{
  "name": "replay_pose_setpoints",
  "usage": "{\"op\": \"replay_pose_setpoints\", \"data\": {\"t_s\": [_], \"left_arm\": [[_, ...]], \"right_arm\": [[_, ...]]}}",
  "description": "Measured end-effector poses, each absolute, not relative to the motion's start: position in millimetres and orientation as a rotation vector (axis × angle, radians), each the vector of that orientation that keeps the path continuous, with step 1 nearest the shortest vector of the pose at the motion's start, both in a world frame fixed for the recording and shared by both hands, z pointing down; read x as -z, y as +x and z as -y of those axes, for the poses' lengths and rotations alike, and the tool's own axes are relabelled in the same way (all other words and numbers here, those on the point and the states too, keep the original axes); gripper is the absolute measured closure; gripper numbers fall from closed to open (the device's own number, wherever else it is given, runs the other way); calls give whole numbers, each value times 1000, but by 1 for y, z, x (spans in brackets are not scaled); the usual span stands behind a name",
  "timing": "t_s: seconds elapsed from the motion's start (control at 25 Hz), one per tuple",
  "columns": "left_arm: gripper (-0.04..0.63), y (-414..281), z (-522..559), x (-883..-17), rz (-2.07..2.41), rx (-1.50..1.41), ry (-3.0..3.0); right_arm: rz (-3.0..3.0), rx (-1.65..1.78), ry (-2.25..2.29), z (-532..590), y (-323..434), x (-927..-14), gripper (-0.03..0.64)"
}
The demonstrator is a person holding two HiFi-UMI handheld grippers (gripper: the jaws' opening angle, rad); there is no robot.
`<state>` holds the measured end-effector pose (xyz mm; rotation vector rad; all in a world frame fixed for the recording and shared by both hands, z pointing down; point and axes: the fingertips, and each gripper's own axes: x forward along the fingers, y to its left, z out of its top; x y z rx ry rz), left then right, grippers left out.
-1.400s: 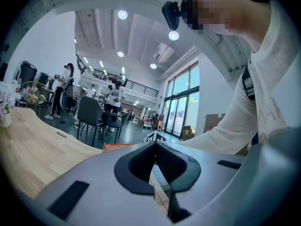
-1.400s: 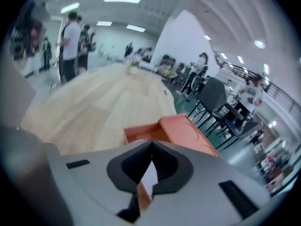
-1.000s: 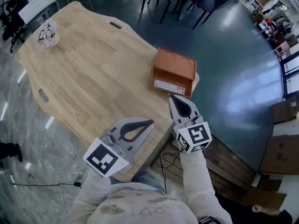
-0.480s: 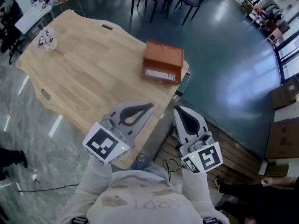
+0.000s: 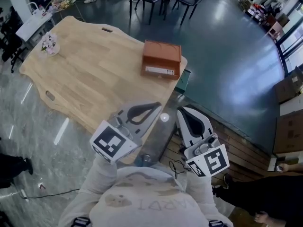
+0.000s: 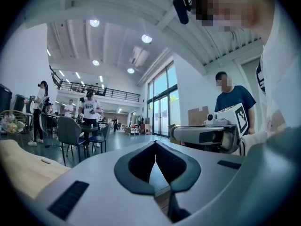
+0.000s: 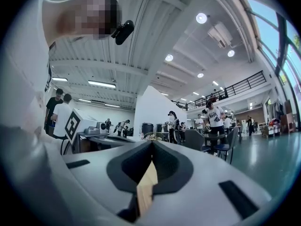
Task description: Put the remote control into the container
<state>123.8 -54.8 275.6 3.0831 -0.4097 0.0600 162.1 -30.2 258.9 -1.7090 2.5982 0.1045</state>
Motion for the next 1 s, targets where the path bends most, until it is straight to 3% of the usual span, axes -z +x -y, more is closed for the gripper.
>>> {"op": "replay_pose_setpoints", "data": {"t_s": [1.0], "left_arm": [[583, 124, 44, -266, 421, -54, 3124]], "right_arm": [[-2587, -93, -1683, 18, 163, -259, 600]]}}
